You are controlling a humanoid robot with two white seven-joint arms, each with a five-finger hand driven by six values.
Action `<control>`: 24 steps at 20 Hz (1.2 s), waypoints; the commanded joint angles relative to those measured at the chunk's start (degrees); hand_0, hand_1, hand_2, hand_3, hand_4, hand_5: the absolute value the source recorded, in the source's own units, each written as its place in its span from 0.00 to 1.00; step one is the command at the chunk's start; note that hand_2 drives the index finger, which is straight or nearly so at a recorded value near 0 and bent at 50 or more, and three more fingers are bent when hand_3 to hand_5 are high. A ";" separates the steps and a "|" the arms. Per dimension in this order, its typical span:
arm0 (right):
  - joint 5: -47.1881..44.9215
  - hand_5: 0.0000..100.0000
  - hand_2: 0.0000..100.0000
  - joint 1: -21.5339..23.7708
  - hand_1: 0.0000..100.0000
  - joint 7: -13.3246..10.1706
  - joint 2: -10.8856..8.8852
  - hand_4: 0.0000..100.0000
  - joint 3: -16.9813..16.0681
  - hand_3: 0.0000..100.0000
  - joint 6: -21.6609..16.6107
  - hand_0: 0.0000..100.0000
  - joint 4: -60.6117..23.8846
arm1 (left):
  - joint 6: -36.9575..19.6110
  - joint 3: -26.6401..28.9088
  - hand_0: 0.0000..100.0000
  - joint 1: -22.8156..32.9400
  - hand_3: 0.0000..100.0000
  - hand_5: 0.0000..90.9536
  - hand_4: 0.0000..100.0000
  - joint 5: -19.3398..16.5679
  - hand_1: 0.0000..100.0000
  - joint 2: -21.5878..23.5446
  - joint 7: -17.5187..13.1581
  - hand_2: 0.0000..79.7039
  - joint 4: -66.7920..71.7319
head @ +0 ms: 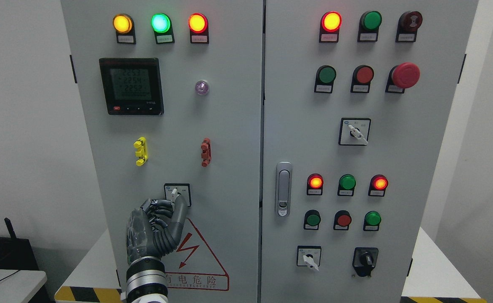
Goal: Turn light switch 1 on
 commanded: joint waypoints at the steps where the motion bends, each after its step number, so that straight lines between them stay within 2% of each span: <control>1: -1.49 0.00 0.00 0.00 0.39 -0.03 0.00 0.00 1.14 0.00 0.01 0.12 -0.02 | 0.03 -0.04 0.30 -0.15 0.73 0.95 0.85 -0.04 0.47 -0.01 -0.04 0.64 0.02; 24: -1.49 0.00 0.00 0.00 0.39 -0.03 0.00 0.00 1.14 0.00 0.01 0.12 -0.02 | 0.03 -0.04 0.28 -0.86 0.73 0.95 0.85 0.05 0.44 -0.01 -0.13 0.65 0.90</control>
